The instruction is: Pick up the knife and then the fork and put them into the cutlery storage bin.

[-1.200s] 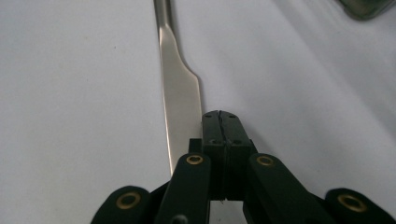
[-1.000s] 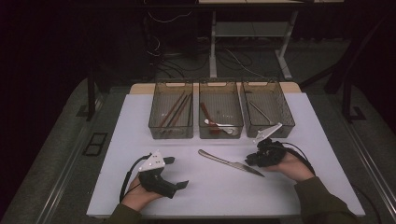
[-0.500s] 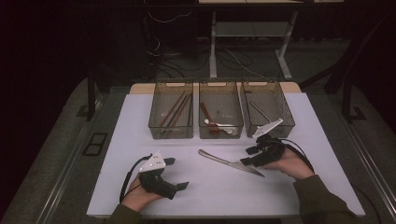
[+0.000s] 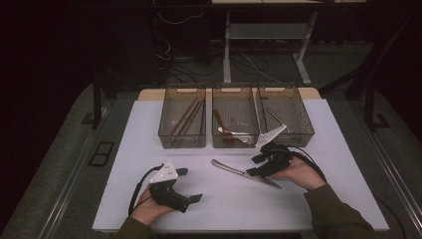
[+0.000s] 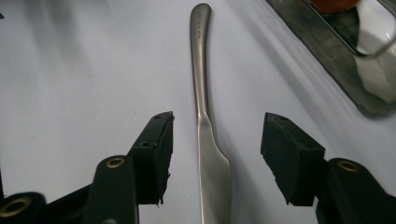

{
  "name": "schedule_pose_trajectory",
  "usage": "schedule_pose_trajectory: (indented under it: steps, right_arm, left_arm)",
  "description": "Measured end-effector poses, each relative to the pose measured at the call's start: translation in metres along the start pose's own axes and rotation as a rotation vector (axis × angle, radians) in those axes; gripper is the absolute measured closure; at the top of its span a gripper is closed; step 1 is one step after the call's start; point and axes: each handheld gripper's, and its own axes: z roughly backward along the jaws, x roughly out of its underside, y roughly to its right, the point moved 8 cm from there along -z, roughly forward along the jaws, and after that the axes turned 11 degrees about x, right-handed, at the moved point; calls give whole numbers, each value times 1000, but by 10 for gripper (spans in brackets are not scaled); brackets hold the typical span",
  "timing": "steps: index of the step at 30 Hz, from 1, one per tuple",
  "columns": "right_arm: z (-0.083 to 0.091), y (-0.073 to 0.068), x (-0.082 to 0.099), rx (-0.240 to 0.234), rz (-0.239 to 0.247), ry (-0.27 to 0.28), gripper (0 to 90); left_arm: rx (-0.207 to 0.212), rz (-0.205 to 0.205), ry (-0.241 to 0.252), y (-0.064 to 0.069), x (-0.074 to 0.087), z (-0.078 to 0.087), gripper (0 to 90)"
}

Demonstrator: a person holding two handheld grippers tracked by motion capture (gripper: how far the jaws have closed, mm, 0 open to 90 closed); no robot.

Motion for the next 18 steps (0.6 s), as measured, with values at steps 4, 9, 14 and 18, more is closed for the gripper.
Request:
schedule_pose_trajectory:
  steps: [4, 9, 14, 18]
  right_arm:
    - [-6, -5, -10, 11, 36, -27, 479]
    - [-15, -10, -19, 41, 94, -75, 528]
    - [-25, -17, -22, 47, 140, -165, 572]
    - [-33, -20, -23, 48, 182, -238, 628]
  left_arm:
    - [-1, 9, 10, -2, -1, 0, 0]
    - [-2, 6, 11, -2, -2, 0, 0]
    - [3, 1, 7, 0, -3, -2, 0]
    - [8, 0, 11, 0, -3, -2, 0]
